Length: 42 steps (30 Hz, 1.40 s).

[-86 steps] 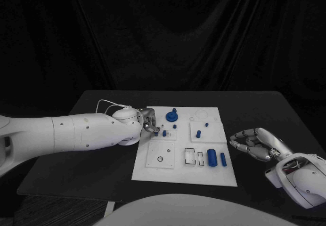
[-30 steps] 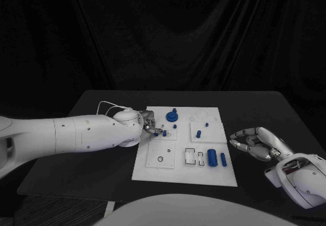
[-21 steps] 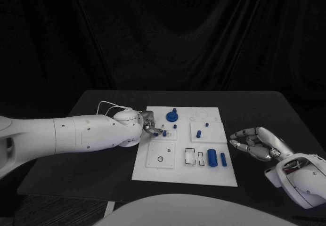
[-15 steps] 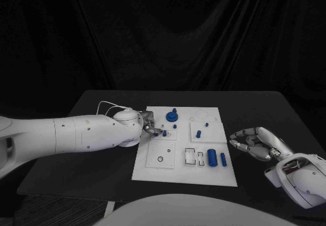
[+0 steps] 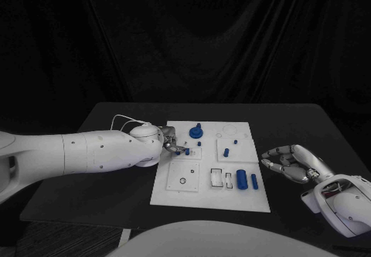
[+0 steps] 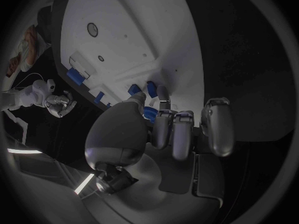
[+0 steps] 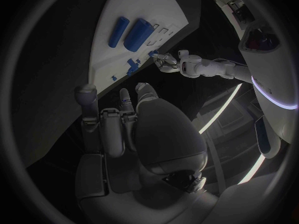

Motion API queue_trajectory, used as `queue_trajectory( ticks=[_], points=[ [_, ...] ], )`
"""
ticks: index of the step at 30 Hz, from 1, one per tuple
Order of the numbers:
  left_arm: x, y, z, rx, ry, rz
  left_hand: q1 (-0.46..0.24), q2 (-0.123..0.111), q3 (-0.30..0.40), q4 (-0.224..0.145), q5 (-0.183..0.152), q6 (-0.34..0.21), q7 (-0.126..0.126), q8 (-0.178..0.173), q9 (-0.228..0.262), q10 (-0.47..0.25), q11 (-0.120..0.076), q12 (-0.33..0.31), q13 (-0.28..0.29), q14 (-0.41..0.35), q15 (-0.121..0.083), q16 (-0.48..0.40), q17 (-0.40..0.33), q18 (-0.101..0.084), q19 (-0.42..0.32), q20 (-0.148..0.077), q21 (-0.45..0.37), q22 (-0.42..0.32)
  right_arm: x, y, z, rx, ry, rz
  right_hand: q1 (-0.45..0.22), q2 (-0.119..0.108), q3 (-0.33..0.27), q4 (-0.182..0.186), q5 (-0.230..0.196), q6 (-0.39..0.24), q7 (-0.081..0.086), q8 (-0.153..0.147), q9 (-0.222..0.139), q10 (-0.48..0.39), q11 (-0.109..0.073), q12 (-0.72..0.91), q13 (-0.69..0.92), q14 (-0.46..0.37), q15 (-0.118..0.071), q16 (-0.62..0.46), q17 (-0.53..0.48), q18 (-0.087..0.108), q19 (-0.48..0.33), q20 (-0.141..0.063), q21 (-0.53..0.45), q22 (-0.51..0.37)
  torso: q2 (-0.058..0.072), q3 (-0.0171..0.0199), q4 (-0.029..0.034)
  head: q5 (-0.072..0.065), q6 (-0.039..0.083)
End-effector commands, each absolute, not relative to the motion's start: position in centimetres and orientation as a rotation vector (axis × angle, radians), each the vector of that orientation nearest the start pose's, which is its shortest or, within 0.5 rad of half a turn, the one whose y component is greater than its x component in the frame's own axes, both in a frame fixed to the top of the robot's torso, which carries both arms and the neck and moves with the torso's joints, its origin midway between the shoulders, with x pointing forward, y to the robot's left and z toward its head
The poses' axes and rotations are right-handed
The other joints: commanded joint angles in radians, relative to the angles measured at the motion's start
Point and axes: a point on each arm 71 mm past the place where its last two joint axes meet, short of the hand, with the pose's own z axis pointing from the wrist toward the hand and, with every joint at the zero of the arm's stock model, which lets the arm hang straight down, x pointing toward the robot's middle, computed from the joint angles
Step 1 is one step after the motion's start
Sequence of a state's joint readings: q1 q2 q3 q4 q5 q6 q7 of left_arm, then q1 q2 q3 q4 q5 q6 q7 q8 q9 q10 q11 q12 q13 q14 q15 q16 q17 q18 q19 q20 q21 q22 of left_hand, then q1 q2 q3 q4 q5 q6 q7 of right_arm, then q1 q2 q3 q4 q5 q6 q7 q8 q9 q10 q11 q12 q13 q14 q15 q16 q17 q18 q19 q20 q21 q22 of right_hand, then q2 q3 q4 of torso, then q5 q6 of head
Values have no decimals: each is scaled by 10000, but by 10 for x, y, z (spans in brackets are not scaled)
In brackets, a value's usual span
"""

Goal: Assemble the parts on the task board

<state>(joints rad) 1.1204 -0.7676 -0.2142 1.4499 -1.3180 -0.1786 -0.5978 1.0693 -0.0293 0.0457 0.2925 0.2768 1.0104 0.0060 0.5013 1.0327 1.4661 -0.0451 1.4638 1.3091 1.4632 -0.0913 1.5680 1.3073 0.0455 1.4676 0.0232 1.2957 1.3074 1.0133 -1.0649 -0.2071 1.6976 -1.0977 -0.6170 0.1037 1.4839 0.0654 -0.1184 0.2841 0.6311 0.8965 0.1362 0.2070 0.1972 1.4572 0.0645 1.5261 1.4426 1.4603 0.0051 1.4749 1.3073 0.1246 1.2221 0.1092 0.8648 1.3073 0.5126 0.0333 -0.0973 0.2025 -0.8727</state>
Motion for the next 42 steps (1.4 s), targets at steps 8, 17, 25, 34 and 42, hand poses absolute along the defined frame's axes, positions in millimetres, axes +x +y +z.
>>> queue_trajectory(
  ticks=[8, 17, 25, 34, 42],
  points=[
    [449, 215, -308, -1226, 21788, -1655, 71, 170, -155, -1, 35, 364, -81, -6, -77, 286, -149, 47, 1860, 1076, -132, 28, 2635, 71, 224, -124, 157, 1942, 379, -263, -286, 2765, 17495, 8121, 95, 63, 99, -4, 47, 10, 31, 31, -12, 306, -6, -42, 596, 248, -25, -48, 1331, 133, -66, 23, 14, 808, -1, 1, 2, -8, 1],
    [450, 214, -308, -1198, 21764, -1734, 178, 238, -247, 4, 61, 811, -182, -192, -262, 335, -234, 86, 1886, 1076, -202, 28, 2635, 42, 278, -195, 299, 1981, 379, -263, -286, 2773, 17506, 8105, 103, 68, 110, -6, 53, 8, 31, 30, -12, 309, -6, -40, 598, 244, -25, -52, 1325, 134, -68, 23, 10, 807, 1, 1, 2, -21, 1],
    [449, 215, -308, -1192, 21867, -1596, 129, 235, -359, 13, -6, 1010, -203, -360, -386, 361, -259, 111, 1903, 1076, -229, 28, 2635, 34, 293, -224, 340, 1991, 379, -263, -287, 2777, 17515, 8098, 103, 68, 110, -6, 53, 8, 31, 30, -12, 309, -6, -40, 598, 244, -25, -52, 1325, 134, -68, 23, 10, 807, -3, 3, 1, -16, 1],
    [448, 216, -308, -1227, 21908, -1491, -157, 245, -698, 11, -350, 1185, -195, -606, -488, 346, -259, 77, 1880, 1076, -237, 28, 2635, 37, 288, -243, 319, 1983, 379, -262, -287, 2774, 17533, 8104, 103, 68, 110, -6, 53, 8, 31, 30, -12, 309, -6, -40, 598, 244, -25, -52, 1325, 134, -68, 23, 10, 807, -6, 1, -3, -5, 1],
    [444, 222, -305, -1209, 21702, -1423, -235, 221, -1255, -8, -204, 784, -112, -391, 160, 341, -192, 91, 1897, 1076, -181, 28, 2635, 56, 244, -198, 210, 1956, 379, -263, -287, 2781, 17563, 8084, 103, 68, 110, -6, 53, 8, 31, 30, -12, 309, -6, -40, 598, 244, -25, -52, 1325, 134, -68, 23, 10, 807, 2, 2, 3, -1, 1]
  ],
)
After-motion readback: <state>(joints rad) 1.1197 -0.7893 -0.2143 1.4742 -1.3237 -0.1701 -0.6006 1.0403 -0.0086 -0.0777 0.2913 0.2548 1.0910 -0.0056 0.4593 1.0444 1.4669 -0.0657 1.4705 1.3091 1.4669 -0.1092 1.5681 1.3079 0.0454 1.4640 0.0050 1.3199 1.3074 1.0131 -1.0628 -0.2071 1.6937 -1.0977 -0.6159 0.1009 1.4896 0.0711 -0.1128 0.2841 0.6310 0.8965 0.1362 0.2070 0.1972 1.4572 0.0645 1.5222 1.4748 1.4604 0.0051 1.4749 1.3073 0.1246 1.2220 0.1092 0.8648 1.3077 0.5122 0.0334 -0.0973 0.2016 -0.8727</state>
